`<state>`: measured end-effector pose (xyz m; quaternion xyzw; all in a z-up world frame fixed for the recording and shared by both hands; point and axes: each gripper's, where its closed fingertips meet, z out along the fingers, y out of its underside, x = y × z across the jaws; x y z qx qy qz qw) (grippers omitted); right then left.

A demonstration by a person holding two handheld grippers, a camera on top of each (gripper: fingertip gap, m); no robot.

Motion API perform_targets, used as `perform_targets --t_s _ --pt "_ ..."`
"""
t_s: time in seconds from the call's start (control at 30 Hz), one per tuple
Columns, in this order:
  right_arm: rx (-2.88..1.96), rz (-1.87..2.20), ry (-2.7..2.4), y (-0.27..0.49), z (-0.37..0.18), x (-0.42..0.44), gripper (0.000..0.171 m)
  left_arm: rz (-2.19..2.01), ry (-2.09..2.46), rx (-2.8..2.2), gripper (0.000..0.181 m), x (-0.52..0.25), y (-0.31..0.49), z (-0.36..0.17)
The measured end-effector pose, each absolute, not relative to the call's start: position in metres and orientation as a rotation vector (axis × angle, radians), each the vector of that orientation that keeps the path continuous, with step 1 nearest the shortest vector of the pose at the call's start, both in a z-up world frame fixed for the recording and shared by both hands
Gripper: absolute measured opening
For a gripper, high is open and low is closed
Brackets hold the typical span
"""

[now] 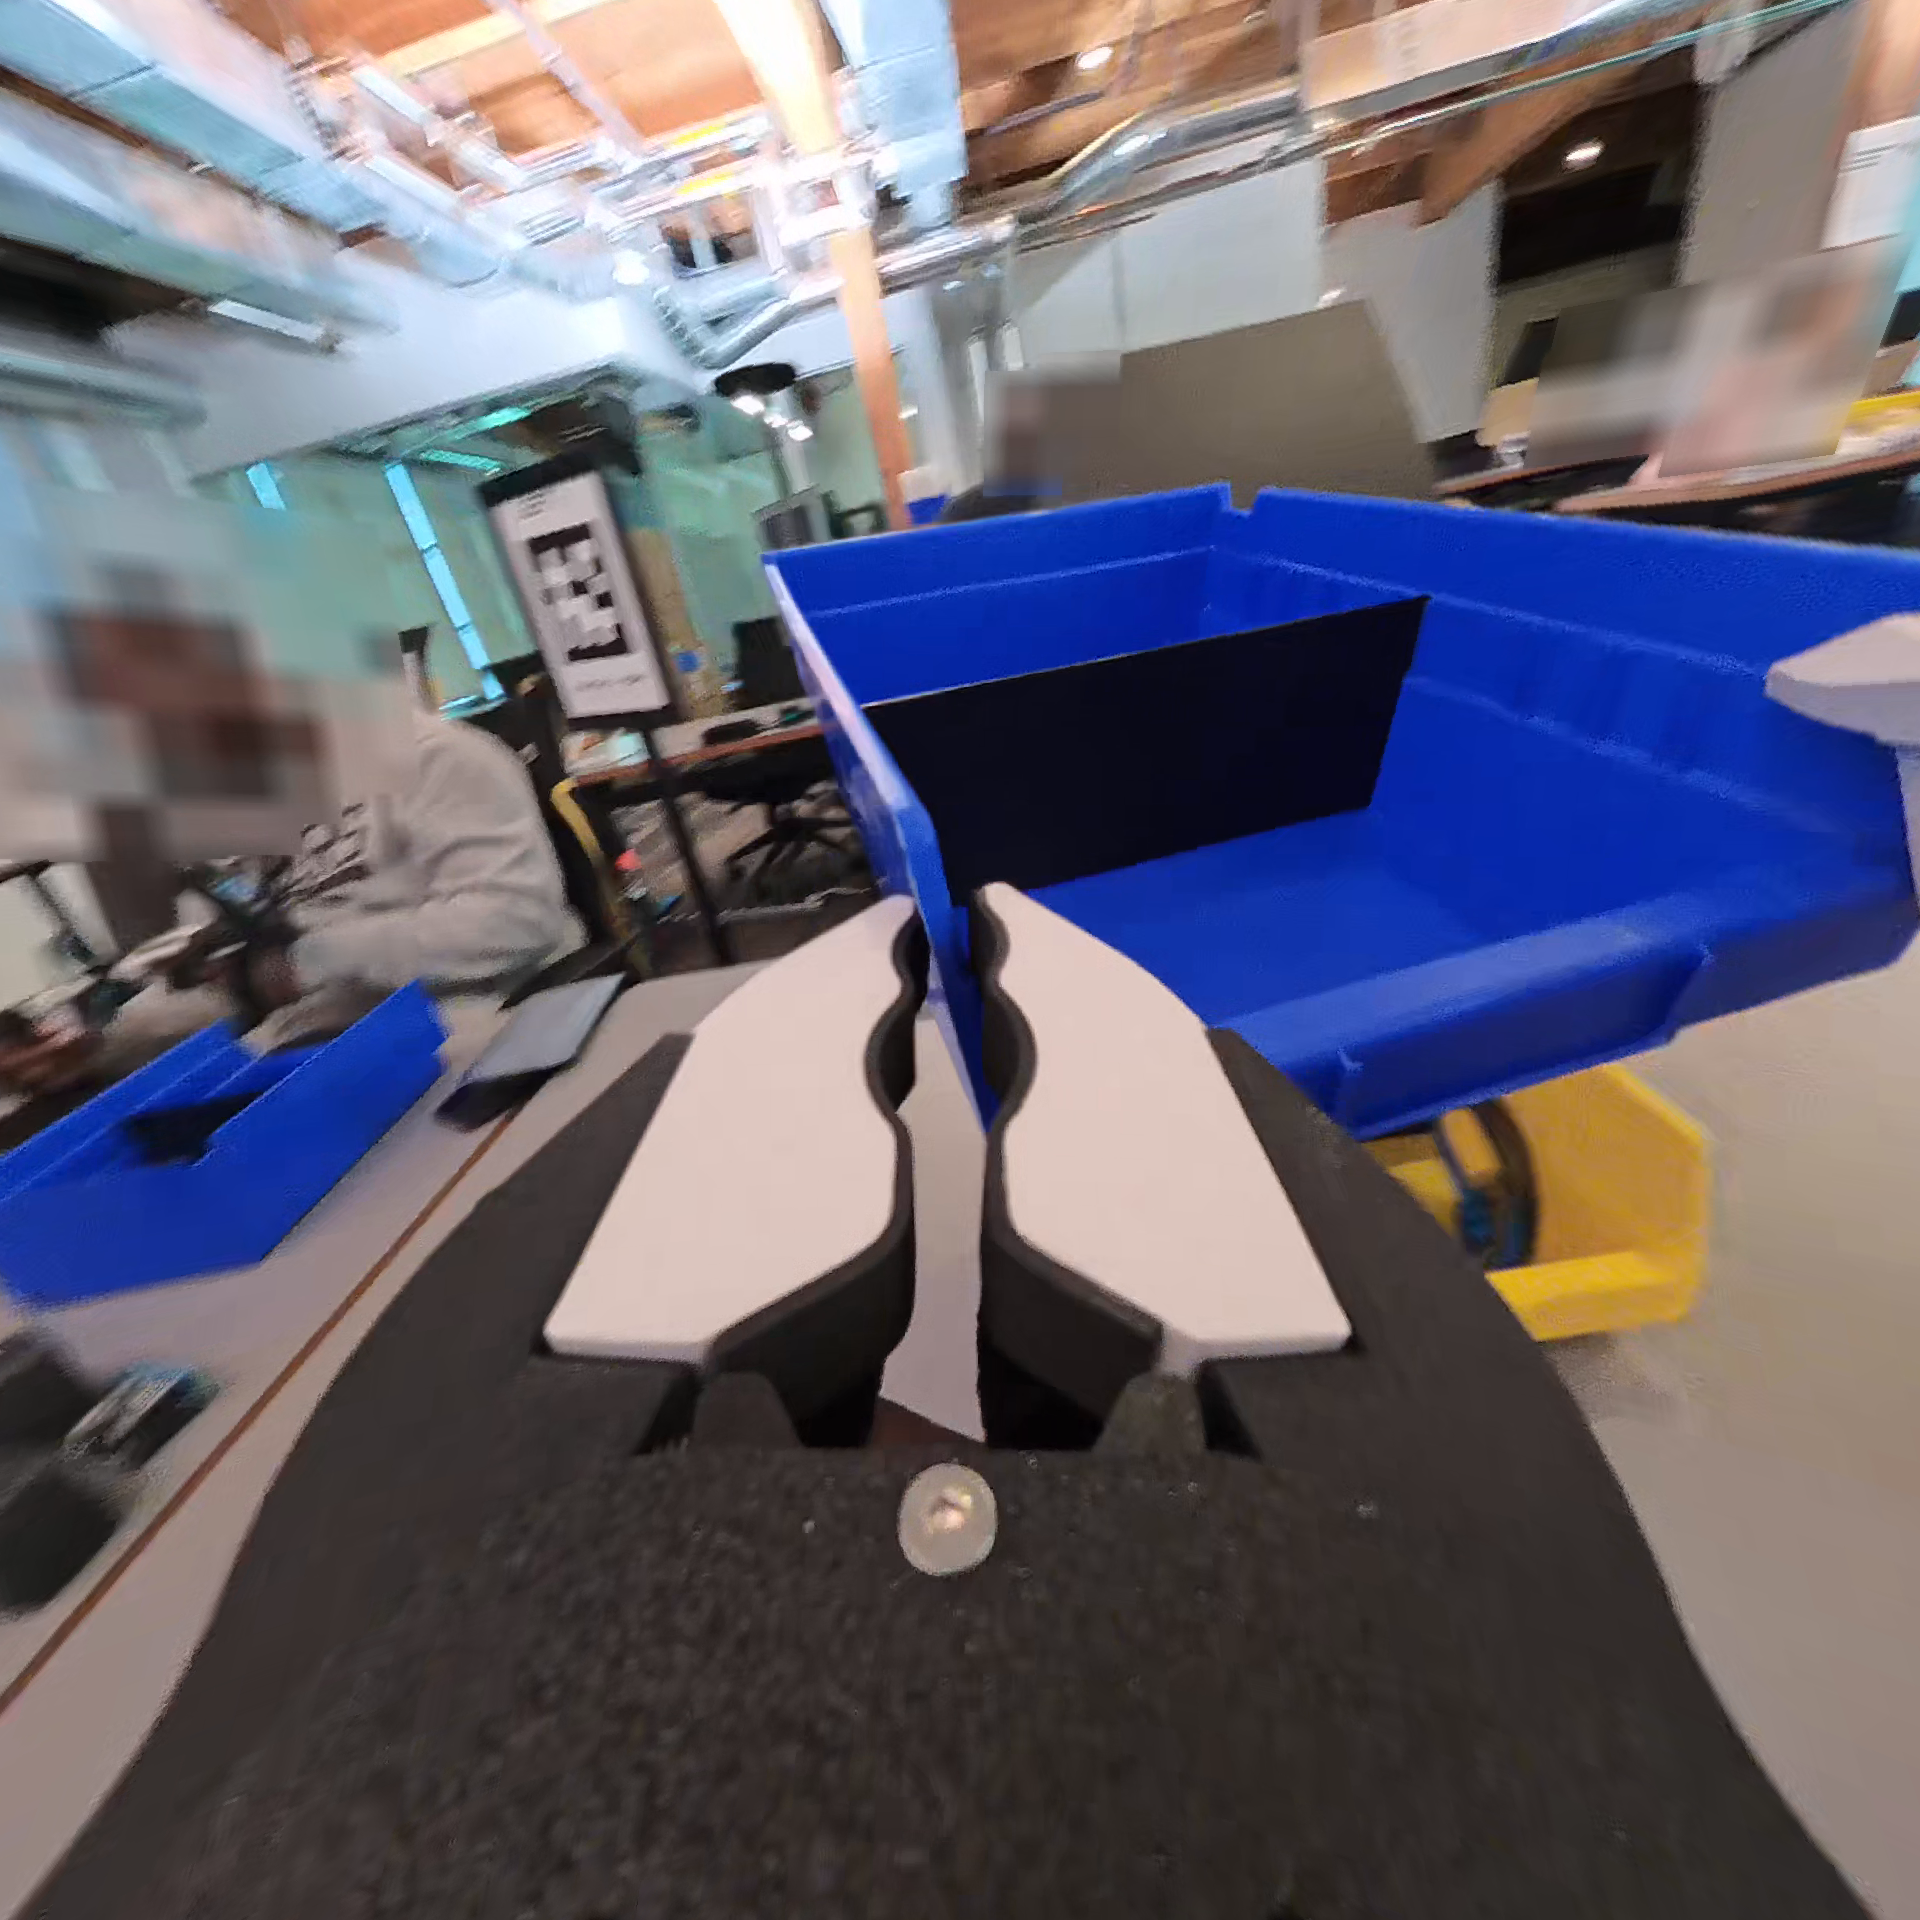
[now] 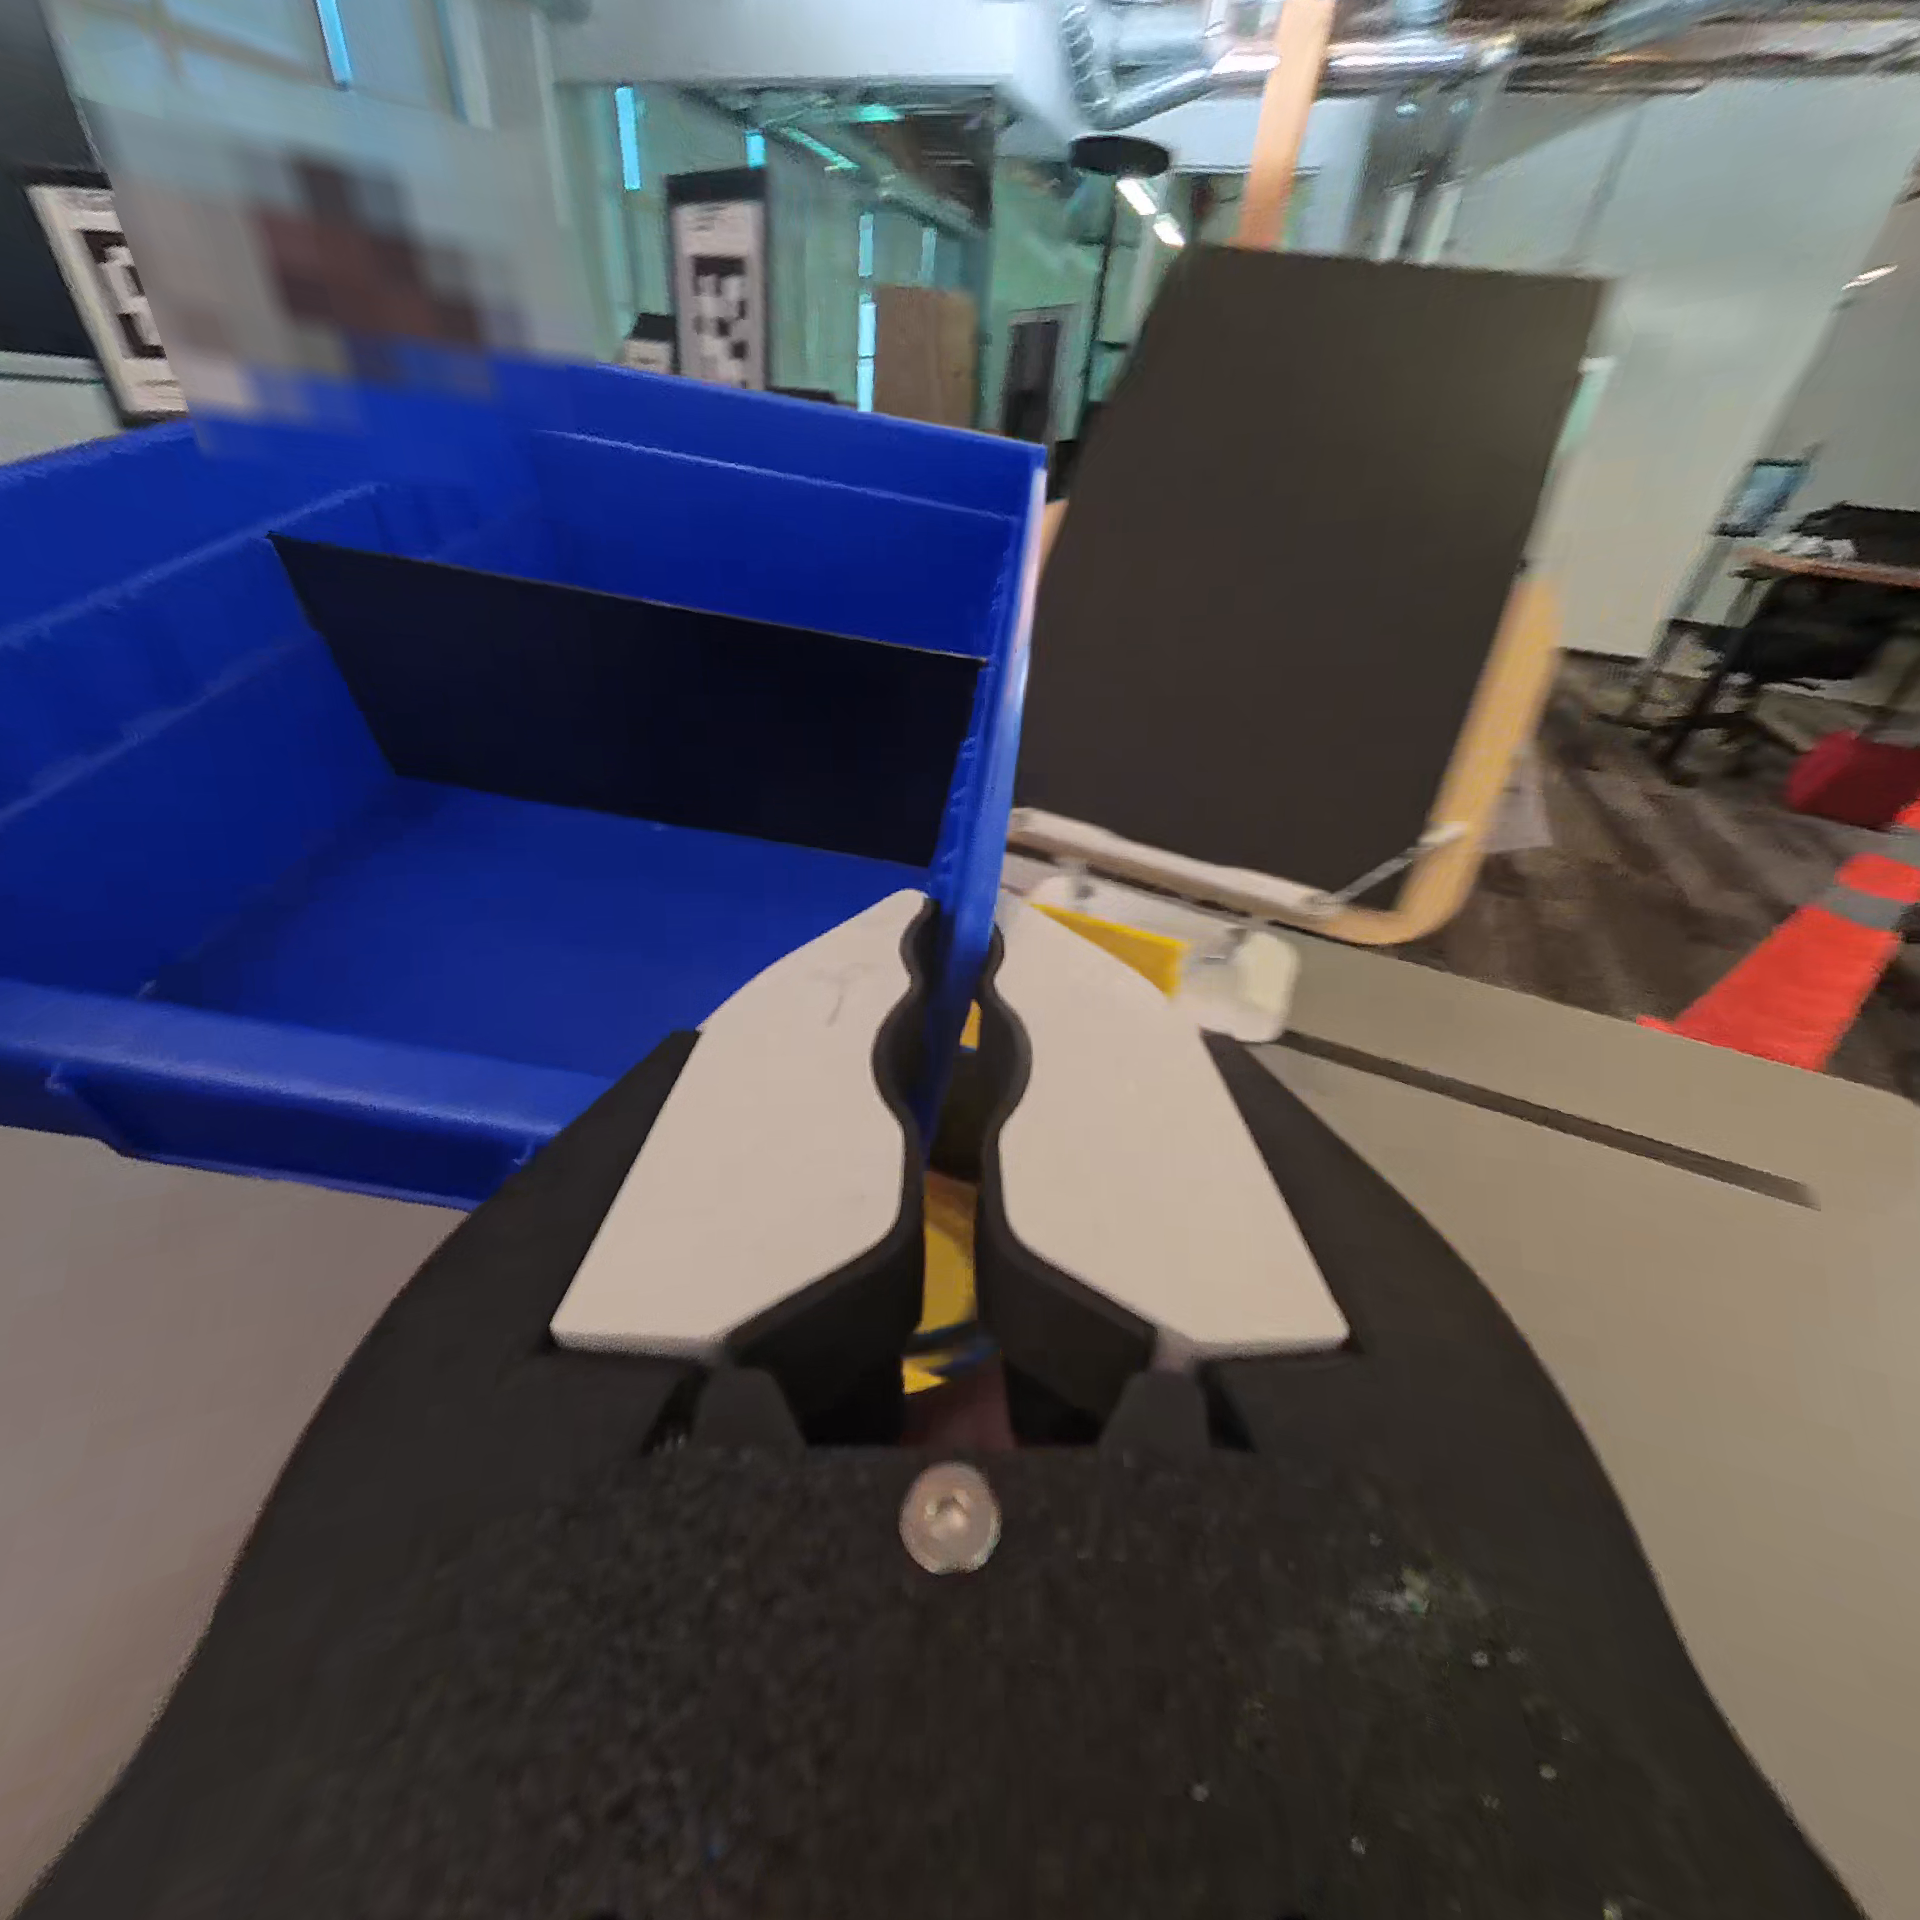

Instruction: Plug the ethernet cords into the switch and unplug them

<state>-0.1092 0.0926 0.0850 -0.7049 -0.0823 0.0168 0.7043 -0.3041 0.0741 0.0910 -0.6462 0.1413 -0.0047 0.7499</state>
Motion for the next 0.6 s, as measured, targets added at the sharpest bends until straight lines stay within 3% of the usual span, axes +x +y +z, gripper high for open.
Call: perform_targets --t_s 0.2,0.4,0.6 --pt "-1.669 -0.157 -0.016 0.079 0.079 0.063 0.004 -0.178 0.527 -1.432 0.008 -0.131 0.1 0.08" --pt "-1.91 -0.211 0.175 0.049 -0.006 0.221 0.003 -0.401 0.663 -1.6 0.008 0.033 0.098 -0.004" --pt "-1.925 -0.198 0.208 0.034 -0.085 0.292 0.003 -0.424 0.702 -1.694 0.008 0.107 0.093 -0.083"
